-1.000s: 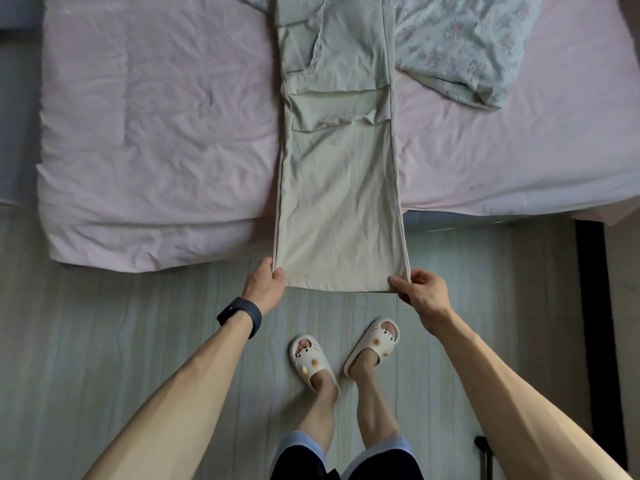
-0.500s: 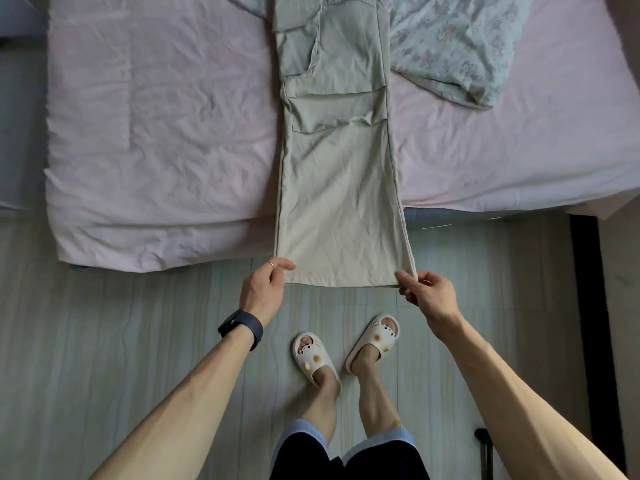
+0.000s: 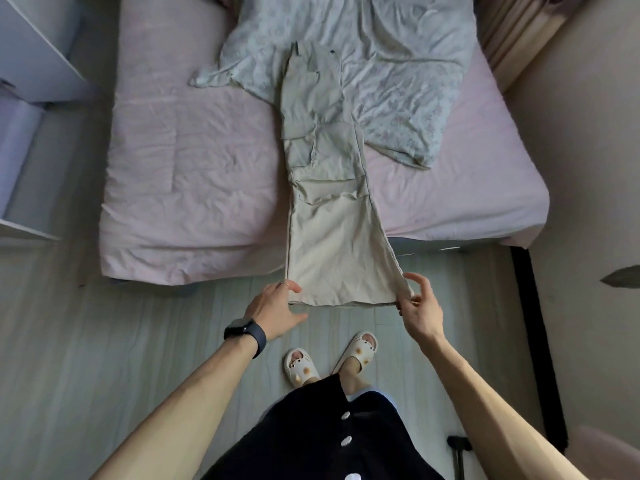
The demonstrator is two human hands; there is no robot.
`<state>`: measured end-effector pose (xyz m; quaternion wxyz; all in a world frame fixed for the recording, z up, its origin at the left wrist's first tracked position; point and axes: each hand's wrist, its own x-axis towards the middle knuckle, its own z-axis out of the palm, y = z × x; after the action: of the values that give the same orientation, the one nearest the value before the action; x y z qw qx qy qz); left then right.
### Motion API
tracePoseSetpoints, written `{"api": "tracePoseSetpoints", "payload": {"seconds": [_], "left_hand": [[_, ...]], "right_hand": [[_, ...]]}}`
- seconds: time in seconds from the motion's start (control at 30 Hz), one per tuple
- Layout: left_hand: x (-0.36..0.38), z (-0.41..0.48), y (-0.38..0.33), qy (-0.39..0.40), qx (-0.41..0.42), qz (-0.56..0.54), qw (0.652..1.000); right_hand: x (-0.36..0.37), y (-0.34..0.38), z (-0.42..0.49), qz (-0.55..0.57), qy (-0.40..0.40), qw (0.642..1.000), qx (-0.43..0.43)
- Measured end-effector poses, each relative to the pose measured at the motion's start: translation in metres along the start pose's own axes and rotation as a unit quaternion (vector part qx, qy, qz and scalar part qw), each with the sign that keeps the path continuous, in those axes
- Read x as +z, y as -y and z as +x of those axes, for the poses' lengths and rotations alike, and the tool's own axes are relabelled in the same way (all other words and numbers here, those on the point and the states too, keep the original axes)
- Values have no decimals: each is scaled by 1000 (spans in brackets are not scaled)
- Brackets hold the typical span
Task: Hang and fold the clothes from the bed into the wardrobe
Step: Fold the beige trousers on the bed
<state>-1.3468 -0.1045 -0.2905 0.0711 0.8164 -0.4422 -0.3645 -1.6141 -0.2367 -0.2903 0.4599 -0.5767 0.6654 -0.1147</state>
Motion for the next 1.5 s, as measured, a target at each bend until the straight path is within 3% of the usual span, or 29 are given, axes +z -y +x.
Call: {"api": "tracePoseSetpoints", "payload": {"seconds": [0.07,0.17,0.33,0.4,0.47,0.57,0.67,0.77,0.93,1.2,1.4,1.5], "left_hand": [[-5,-3,-1,-54,54,100,992],[-17,-5,-1,-132,113,189,967],[-45,-4,-3,-212,150,209,943],[-48,-3,-1,-219,185,246,926],[-50,-1,3,-219,210,300,904],[-53,7,5,-211,217,336,892],[-53,21,3,-164,207,326,908],[-53,43,5,-84,149,261,950],[-84,101,-10,-104,93,123,983],[-172,237,-41,-153,-2,80,985],[-228,353,-52,-153,-1,111,982],[-248,415,-49,-125,-26,21,992]], "right_hand": [[-3,4,-6,-80,17,993,-79],[-8,13,-4,-158,57,977,-132],[-18,32,10,-298,-46,904,-303],[-21,36,16,-333,-36,874,-352],[-23,35,21,-373,10,850,-373],[-20,35,31,-437,87,836,-320],[-17,44,43,-406,92,867,-275],[-20,60,61,-354,73,896,-258],[-14,99,122,-280,59,916,-283],[5,196,272,-168,78,940,-286],[29,265,373,-99,76,971,-202],[52,284,424,-63,47,988,-137]]}}
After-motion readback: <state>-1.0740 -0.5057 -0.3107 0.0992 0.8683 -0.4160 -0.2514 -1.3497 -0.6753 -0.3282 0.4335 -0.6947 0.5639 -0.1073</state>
